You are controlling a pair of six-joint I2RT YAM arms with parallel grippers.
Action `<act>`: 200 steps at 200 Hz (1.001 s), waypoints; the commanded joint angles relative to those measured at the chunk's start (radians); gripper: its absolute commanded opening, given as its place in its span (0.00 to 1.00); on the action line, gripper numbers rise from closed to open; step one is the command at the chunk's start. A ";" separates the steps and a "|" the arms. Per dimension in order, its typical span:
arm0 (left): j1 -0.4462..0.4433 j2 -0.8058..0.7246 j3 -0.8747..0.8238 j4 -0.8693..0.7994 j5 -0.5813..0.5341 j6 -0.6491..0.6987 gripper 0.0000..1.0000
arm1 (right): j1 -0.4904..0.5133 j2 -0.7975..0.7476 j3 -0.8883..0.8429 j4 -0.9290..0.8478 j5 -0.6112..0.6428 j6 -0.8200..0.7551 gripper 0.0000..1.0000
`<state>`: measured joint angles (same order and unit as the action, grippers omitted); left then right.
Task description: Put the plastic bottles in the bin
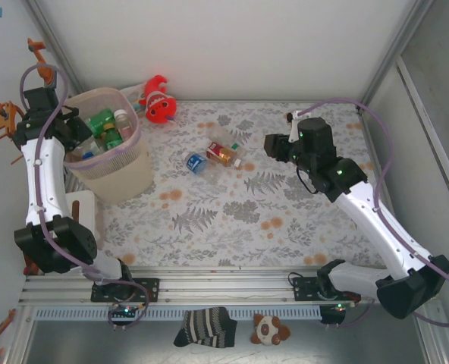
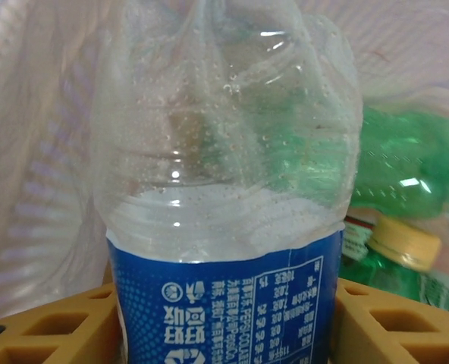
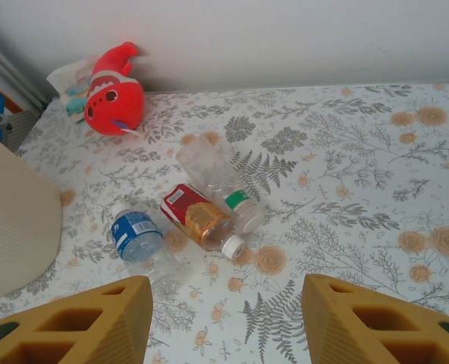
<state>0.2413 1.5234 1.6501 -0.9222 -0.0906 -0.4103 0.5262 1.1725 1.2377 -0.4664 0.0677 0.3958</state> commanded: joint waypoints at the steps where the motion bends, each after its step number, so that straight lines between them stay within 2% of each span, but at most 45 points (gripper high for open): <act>1: 0.031 0.000 0.027 -0.052 0.005 0.003 0.65 | 0.001 -0.012 0.019 0.005 0.006 -0.002 0.54; 17: 0.033 -0.002 0.038 -0.043 0.040 0.002 0.72 | 0.001 -0.018 0.012 0.009 0.010 -0.002 0.54; 54: 0.033 -0.007 0.102 -0.036 0.089 -0.004 0.78 | 0.001 -0.029 -0.012 0.026 0.014 -0.002 0.54; 102: 0.031 -0.038 0.145 -0.040 0.087 -0.006 0.79 | 0.000 -0.044 -0.051 0.061 0.037 -0.034 0.54; 117: 0.025 -0.054 0.148 -0.038 0.101 -0.007 0.75 | 0.000 -0.034 -0.052 0.070 0.032 -0.052 0.54; 136: 0.008 -0.068 0.146 -0.041 0.110 -0.005 0.65 | 0.000 -0.016 -0.050 0.082 0.016 -0.070 0.54; 154: -0.002 -0.068 0.143 -0.060 0.099 -0.003 0.55 | 0.000 0.003 -0.051 0.100 -0.006 -0.082 0.54; 200: -0.008 -0.023 0.126 -0.072 0.057 0.013 0.39 | 0.000 0.037 -0.055 0.127 -0.060 -0.089 0.54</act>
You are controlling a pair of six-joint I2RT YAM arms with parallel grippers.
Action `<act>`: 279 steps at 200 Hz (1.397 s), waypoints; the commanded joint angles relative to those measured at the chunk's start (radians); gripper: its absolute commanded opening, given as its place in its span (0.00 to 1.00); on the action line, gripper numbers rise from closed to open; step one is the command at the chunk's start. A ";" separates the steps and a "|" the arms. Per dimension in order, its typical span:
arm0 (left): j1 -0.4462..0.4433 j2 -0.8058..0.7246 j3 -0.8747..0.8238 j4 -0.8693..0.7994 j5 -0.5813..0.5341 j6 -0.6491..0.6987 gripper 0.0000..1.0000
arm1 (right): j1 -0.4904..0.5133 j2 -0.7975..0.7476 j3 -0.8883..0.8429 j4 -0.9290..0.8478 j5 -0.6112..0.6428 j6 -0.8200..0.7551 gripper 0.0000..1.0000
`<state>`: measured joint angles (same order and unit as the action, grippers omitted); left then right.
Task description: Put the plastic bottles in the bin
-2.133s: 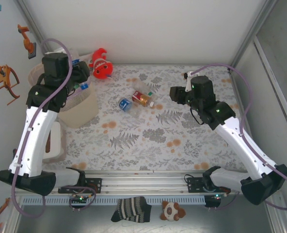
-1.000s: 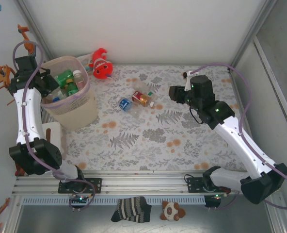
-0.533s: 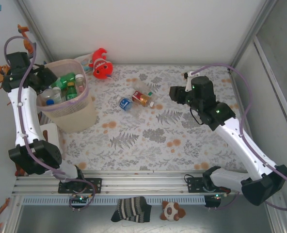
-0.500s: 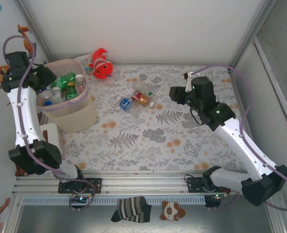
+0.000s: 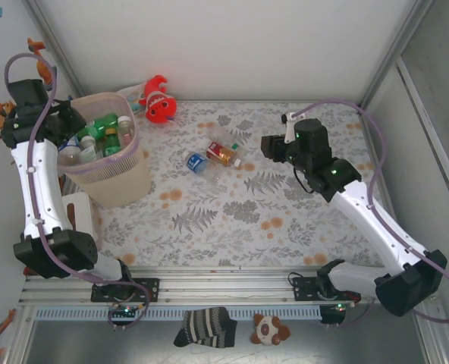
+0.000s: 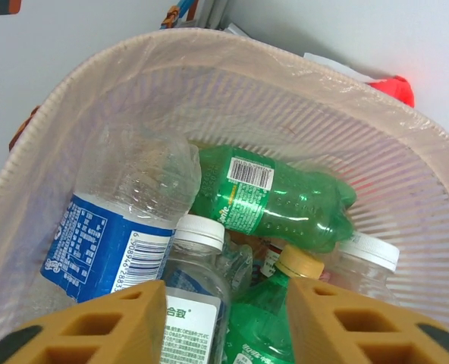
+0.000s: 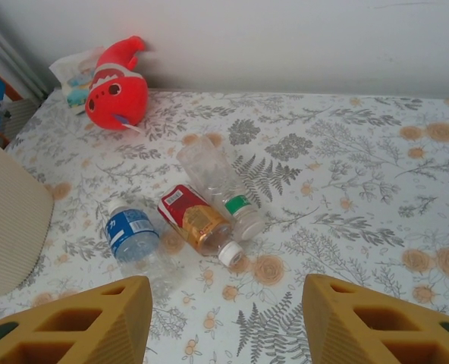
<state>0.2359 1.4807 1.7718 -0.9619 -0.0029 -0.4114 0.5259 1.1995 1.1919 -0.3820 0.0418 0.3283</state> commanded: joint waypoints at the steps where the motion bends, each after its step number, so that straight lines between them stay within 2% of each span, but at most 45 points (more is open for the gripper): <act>1: -0.003 0.021 0.003 -0.032 -0.033 0.014 0.39 | 0.000 0.010 -0.009 0.044 -0.035 -0.021 0.54; 36: -0.003 0.051 -0.032 -0.038 -0.176 0.036 0.31 | 0.000 0.014 -0.027 0.057 -0.045 -0.020 0.54; 48: -0.003 0.066 -0.045 -0.032 -0.190 0.044 0.30 | 0.000 0.015 -0.031 0.057 -0.043 -0.019 0.54; 77: -0.004 0.112 -0.068 -0.008 -0.130 0.042 0.26 | -0.001 0.009 -0.042 0.057 -0.042 -0.023 0.54; 139: -0.007 0.170 -0.089 0.021 -0.097 0.042 0.25 | -0.004 -0.014 -0.042 0.042 -0.036 -0.017 0.54; 194: -0.012 0.072 -0.052 0.028 -0.044 0.037 0.26 | -0.004 -0.011 -0.020 0.019 -0.040 -0.014 0.54; 236: -0.032 -0.030 -0.055 0.076 0.047 0.039 0.29 | -0.004 -0.002 -0.003 0.002 -0.035 -0.008 0.54; 279: -0.063 -0.135 -0.092 0.155 0.188 0.051 0.32 | -0.004 0.017 0.037 -0.047 -0.036 -0.024 0.54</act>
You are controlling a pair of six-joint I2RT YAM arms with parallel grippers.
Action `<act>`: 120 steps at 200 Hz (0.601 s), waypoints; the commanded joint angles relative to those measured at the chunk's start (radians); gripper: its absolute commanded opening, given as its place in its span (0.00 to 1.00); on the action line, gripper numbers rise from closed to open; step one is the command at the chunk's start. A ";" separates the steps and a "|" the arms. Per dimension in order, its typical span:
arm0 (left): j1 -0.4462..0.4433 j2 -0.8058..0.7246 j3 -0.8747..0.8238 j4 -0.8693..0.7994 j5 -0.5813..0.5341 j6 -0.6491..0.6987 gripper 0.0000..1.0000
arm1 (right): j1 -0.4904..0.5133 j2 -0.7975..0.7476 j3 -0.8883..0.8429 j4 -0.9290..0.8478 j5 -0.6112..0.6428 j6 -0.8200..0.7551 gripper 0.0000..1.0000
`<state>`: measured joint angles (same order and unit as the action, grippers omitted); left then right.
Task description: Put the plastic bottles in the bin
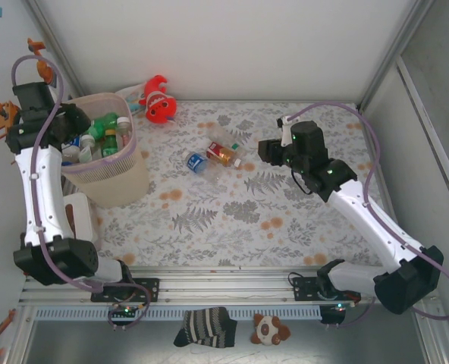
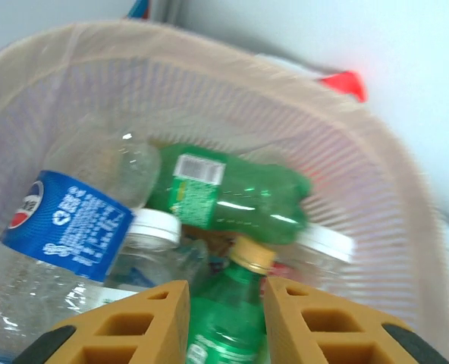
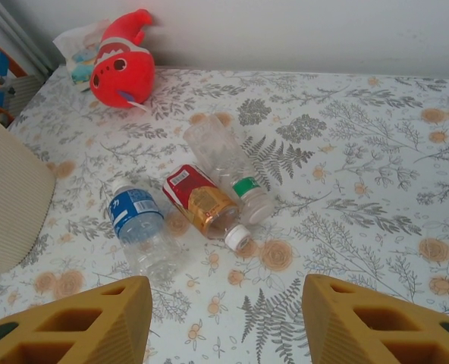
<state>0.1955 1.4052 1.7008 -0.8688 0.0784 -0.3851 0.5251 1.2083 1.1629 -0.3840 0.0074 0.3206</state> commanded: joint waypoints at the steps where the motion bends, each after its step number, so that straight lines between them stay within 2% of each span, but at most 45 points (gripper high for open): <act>1: -0.023 -0.060 -0.023 0.063 0.108 0.025 0.32 | -0.004 0.010 0.066 -0.048 -0.002 -0.018 0.54; 49: -0.101 -0.174 -0.138 0.187 0.249 0.025 0.35 | -0.004 0.057 0.115 -0.093 -0.027 -0.046 0.54; 85: -0.224 -0.246 -0.252 0.266 0.241 0.026 0.36 | -0.004 0.121 0.169 -0.117 -0.080 -0.061 0.53; 120: -0.367 -0.275 -0.356 0.321 0.169 0.002 0.36 | -0.004 0.236 0.269 -0.202 -0.129 -0.079 0.53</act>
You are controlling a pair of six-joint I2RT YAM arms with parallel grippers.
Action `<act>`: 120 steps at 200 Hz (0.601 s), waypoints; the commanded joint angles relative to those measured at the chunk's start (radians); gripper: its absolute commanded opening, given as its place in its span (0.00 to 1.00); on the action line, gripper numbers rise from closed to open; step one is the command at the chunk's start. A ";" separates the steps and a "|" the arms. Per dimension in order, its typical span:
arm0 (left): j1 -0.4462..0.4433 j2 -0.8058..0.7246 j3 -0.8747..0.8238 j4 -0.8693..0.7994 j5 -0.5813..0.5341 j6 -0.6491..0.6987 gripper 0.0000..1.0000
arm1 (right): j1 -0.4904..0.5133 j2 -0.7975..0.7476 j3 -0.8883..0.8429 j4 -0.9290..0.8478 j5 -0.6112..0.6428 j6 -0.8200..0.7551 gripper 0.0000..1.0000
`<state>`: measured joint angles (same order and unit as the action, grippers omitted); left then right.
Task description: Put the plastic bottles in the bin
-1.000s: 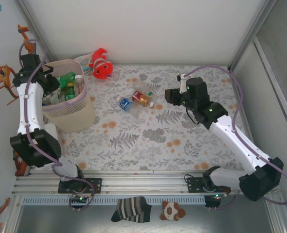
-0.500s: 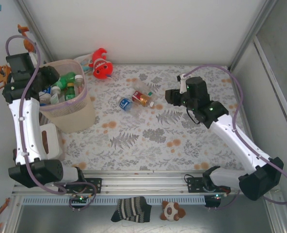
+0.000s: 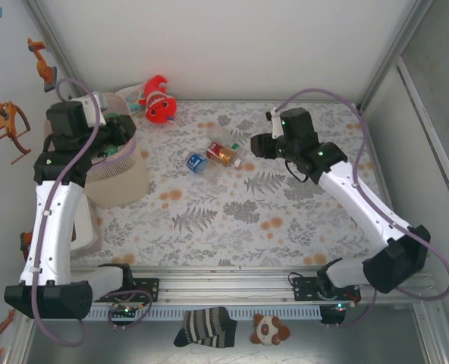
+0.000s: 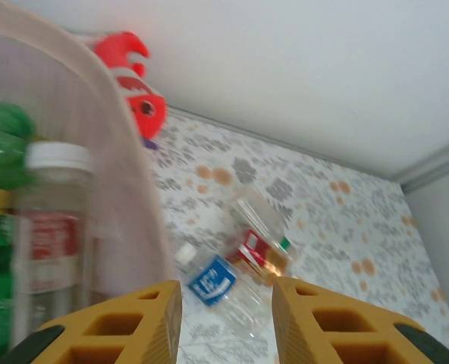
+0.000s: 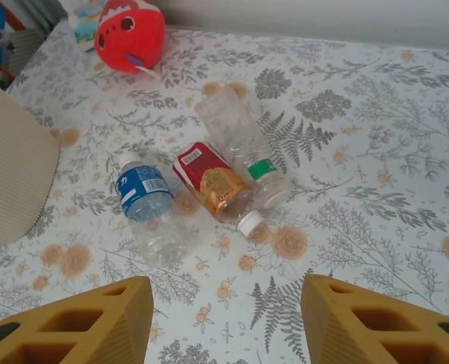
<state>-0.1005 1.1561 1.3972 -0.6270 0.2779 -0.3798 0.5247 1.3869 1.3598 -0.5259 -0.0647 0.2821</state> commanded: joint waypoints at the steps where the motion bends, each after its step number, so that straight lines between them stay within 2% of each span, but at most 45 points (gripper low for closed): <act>1: -0.075 -0.027 -0.056 0.081 -0.031 -0.005 0.36 | -0.003 0.060 0.073 -0.060 -0.058 -0.043 0.53; 59: -0.268 -0.025 -0.208 0.178 -0.130 -0.052 0.36 | 0.029 0.213 0.125 -0.050 -0.175 -0.123 0.51; 120: -0.359 -0.026 -0.268 0.236 -0.157 -0.079 0.40 | 0.077 0.407 0.172 -0.014 -0.188 -0.144 0.56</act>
<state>-0.4393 1.1404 1.1450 -0.4469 0.1455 -0.4389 0.5900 1.7290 1.4776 -0.5575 -0.2241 0.1730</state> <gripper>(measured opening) 0.396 0.549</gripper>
